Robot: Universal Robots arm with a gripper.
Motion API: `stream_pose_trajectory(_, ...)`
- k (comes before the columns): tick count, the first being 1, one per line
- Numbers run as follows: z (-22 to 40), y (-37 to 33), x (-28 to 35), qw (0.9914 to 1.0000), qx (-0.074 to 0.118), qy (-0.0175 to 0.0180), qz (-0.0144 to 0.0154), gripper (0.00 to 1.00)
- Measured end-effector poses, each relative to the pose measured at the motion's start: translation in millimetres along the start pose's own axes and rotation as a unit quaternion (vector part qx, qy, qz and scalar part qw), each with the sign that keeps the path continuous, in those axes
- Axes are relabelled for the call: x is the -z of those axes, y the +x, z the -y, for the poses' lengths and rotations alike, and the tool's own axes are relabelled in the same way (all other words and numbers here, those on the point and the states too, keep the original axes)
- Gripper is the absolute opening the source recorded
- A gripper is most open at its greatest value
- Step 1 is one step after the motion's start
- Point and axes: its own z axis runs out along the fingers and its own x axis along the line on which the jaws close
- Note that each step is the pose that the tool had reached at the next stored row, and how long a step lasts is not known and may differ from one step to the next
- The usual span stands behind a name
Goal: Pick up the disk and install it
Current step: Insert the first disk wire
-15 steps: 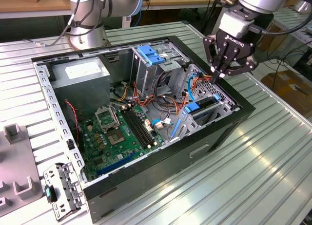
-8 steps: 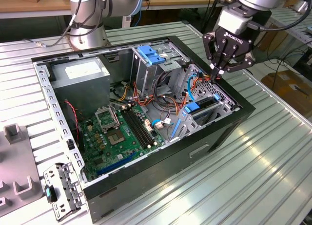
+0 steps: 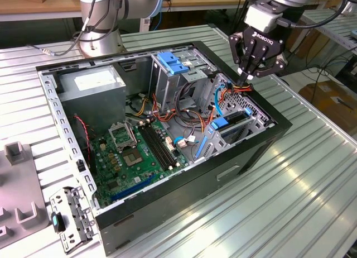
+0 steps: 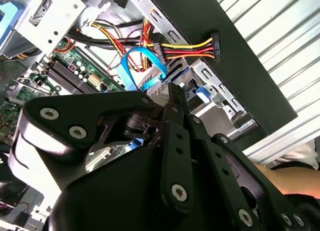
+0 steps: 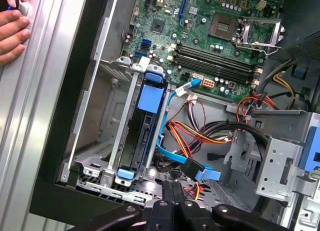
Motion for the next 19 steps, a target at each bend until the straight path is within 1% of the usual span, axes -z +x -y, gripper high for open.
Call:
stream_pose_trajectory(2, 0.0, 0.0, 0.0, 1.0, 0.0, -0.0001, -0.0004, 0.11)
stream_pose_trajectory(13, 0.0, 0.0, 0.0, 1.0, 0.002, -0.0001, -0.0004, 0.11)
stream_pose_trajectory(14, 0.0, 0.0, 0.0, 0.99999, 0.005, 0.0, -0.0004, 0.11)
stream_pose_trajectory(16, 0.1, 0.0, -0.1, 0.99979, 0.021, 0.0004, -0.0005, 0.11)
stream_pose_trajectory(18, 0.1, 0.0, -0.3, 0.99913, 0.042, 0.0009, -0.0008, 0.11)
stream_pose_trajectory(19, 0.7, -0.2, -0.5, 0.99862, 0.053, 0.0012, -0.0008, 0.11)
